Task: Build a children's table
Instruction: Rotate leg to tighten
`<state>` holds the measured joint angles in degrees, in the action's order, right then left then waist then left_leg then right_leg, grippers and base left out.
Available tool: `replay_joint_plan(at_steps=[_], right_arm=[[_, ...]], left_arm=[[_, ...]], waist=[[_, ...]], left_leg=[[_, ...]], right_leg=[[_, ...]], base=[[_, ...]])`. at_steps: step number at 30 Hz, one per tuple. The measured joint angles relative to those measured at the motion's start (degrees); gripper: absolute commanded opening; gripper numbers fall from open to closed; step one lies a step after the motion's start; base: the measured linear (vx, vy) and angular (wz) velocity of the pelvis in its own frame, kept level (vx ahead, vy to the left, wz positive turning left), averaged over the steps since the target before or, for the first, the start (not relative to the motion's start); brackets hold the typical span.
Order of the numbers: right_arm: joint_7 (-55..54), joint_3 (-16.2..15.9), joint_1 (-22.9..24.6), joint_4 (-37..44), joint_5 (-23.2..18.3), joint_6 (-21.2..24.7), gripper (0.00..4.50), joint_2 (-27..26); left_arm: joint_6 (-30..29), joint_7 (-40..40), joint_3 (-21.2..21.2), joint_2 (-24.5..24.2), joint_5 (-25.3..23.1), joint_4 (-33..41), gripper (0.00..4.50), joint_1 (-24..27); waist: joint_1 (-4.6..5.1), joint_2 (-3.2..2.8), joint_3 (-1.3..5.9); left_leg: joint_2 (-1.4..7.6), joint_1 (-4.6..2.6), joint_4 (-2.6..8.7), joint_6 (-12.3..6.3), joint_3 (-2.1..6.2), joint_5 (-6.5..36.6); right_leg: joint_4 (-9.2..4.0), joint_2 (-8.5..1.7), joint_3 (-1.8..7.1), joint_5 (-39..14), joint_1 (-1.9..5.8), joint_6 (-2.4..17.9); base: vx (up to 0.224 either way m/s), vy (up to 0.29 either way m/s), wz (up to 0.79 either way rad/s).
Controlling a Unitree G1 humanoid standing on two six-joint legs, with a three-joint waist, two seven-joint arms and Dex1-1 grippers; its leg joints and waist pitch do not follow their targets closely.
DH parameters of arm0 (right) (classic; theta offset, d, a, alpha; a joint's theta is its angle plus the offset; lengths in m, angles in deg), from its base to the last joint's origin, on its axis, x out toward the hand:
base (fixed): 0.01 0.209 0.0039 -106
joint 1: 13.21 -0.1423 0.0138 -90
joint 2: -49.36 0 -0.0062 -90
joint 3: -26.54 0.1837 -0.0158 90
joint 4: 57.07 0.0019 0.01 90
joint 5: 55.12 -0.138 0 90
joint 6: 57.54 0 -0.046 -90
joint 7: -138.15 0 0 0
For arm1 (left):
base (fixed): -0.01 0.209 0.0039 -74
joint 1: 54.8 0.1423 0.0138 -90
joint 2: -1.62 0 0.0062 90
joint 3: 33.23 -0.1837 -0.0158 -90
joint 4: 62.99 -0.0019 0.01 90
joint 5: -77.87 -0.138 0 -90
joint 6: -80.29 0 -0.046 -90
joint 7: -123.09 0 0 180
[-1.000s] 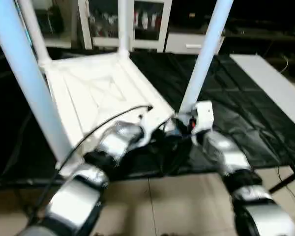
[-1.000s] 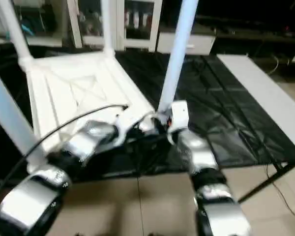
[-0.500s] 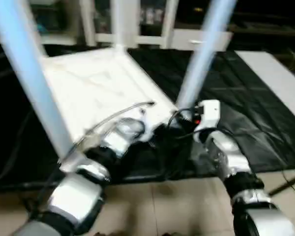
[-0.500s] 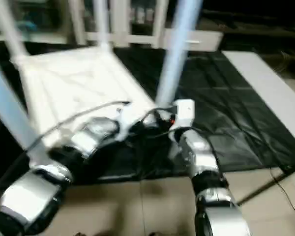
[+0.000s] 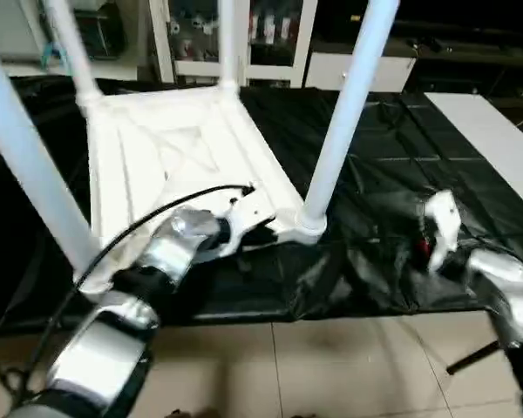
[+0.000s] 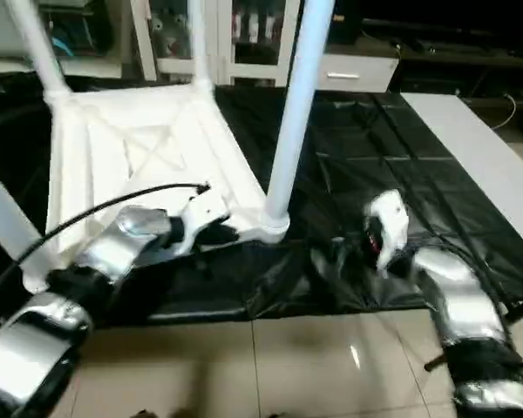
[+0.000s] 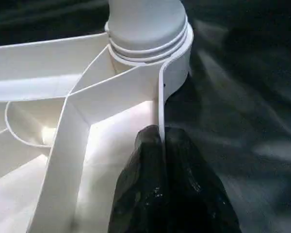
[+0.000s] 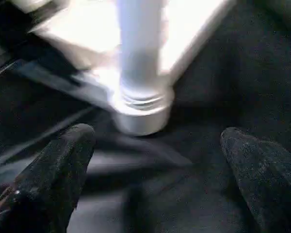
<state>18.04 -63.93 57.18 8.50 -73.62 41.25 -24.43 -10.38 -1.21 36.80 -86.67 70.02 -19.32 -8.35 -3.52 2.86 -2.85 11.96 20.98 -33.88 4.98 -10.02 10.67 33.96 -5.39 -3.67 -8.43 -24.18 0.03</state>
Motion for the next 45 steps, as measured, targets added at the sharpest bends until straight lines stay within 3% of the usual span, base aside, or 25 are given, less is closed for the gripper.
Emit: replay_joint_plan(at_steps=[6, 9, 15, 23, 34, 45], right_arm=[[5.4, -0.2, -0.6, 1.7, -1.1, 1.3, 4.46, 1.1], [5.6, -1.9, -1.9, 1.1, -0.2, 0.5, 4.46, -0.3], [11.5, -8.5, -6.3, -2.3, 3.3, -1.0, 4.46, -1.6], [15.6, -10.9, -10.9, -8.6, 5.9, -3.2, 4.46, -2.4], [21.5, -13.1, -12.6, -13.8, 7.7, -6.1, 3.39, -2.4], [21.8, -12.5, -13.8, -16.7, 8.4, -7.7, 2.57, -3.7]], left_arm=[[0.3, 10.3, -1.8, -3.1, 2.2, 7.2, 0.00, 3.7], [-0.6, 14.5, -2.9, -3.4, 3.2, 9.8, 0.00, 4.7], [-0.4, 17.4, -3.6, -3.6, 3.2, 10.6, 0.00, 5.0], [-0.2, 18.5, -4.3, -3.3, 3.1, 10.5, 0.00, 4.6], [0.1, 18.7, -4.5, -3.3, 3.1, 9.1, 0.00, 3.8], [0.6, 19.0, -4.6, -3.5, 3.0, 8.5, 0.00, 3.5]], waist=[[-0.67, 0.07, 0.02], [-1.62, 0.08, 0.03], [-1.87, 0.11, 0.05], [-2.29, 0.12, 0.05], [-2.40, 0.22, 0.05], [-2.54, 0.28, 0.09]], left_leg=[[0.01, 0.02, -0.02, -0.01, -0.03, 0.0], [0.01, 0.03, -0.01, -0.01, -0.08, 0.0], [0.02, 0.06, -0.02, -0.01, -0.15, 0.0], [0.03, 0.07, -0.06, -0.01, -0.20, 0.0], [0.06, 0.07, -0.12, -0.02, -0.21, 0.0], [0.10, 0.02, -0.13, -0.01, -0.21, 0.0]], right_leg=[[-0.06, -0.08, 0.06, 0.0, 0.18, 0.0], [-0.03, -0.10, 0.05, -0.1, 0.17, 0.0], [0.01, -0.11, 0.05, -0.2, 0.24, 0.0], [0.10, -0.14, 0.06, -0.2, 0.26, 0.0], [0.20, -0.13, 0.05, -0.2, 0.26, 0.0], [0.25, -0.10, 0.04, -0.2, 0.27, 0.0]], base=[[0.000, 0.000, 0.00], [0.000, 0.000, 0.00], [0.000, 0.000, 0.00], [0.000, 0.000, 0.00], [0.000, 0.000, 0.00], [0.000, 0.000, 0.00]])
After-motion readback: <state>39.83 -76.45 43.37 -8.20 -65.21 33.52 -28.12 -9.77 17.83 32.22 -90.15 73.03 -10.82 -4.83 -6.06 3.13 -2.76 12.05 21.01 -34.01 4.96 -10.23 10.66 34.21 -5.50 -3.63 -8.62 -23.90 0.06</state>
